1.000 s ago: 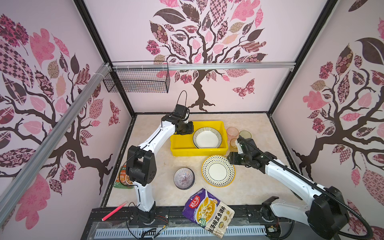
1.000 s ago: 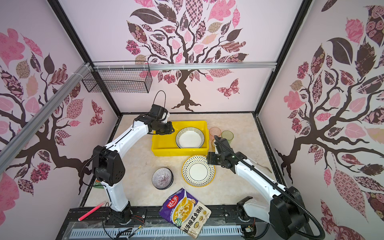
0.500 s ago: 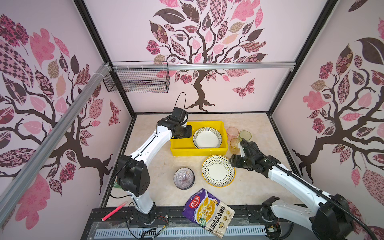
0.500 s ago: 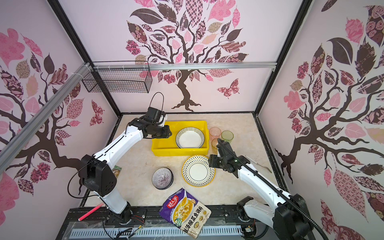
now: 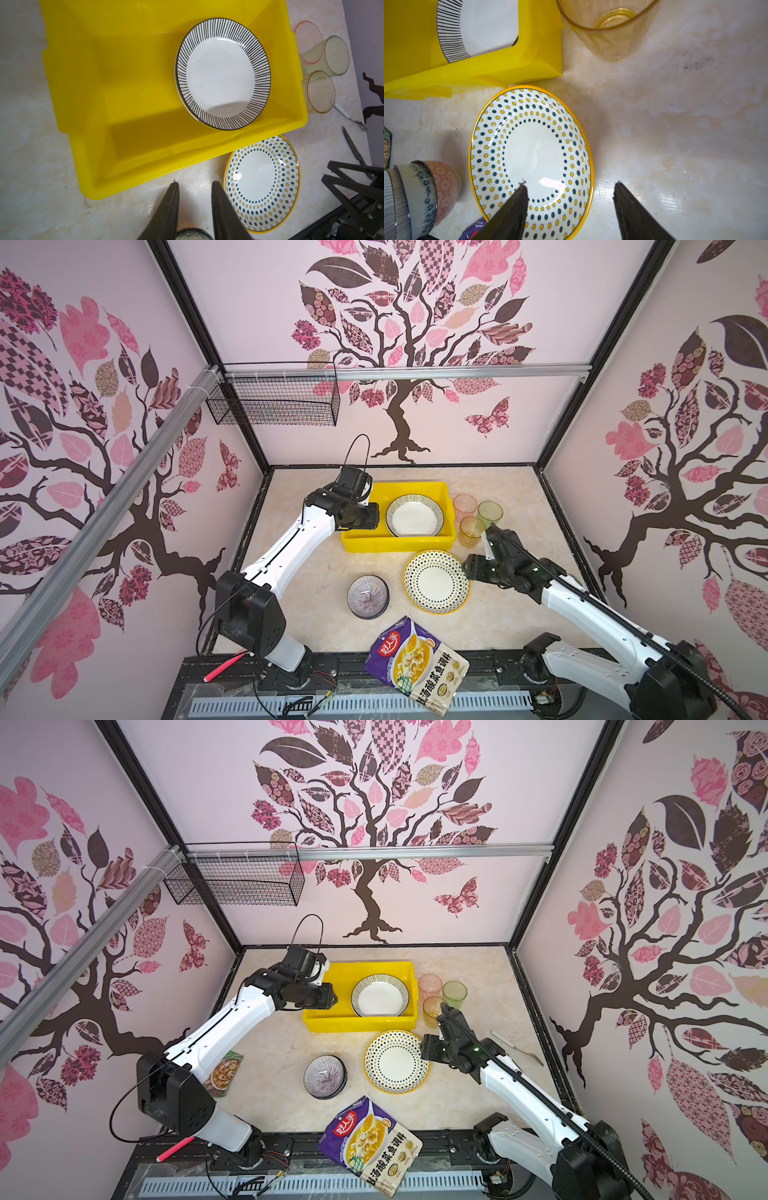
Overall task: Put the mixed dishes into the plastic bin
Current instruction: 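Pinch the dotted plate rim with the right gripper while left hovers beside the bin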
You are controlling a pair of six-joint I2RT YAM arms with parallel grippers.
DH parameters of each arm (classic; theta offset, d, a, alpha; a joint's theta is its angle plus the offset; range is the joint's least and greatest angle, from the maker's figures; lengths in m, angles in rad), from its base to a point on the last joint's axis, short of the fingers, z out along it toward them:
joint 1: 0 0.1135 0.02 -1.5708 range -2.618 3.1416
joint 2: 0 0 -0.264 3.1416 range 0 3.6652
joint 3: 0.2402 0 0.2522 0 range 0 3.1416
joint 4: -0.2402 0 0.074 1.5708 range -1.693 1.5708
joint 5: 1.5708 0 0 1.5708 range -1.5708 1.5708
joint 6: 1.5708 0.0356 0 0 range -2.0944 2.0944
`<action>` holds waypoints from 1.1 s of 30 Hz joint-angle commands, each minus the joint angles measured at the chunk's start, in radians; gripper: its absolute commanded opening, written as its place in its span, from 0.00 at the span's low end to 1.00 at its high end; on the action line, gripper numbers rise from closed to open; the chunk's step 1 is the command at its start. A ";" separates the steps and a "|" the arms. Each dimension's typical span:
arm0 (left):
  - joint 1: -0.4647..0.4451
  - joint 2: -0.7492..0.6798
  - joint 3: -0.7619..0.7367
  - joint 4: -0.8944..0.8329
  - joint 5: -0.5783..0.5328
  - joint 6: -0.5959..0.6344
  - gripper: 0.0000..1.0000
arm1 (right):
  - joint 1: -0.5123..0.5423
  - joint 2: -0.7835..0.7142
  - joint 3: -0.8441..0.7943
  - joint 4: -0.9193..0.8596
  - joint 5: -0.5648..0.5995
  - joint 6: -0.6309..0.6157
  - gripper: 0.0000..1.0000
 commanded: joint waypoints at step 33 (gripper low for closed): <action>0.030 -0.114 -0.144 0.035 -0.012 0.017 0.31 | 0.000 0.137 -0.092 0.104 -0.070 0.038 0.66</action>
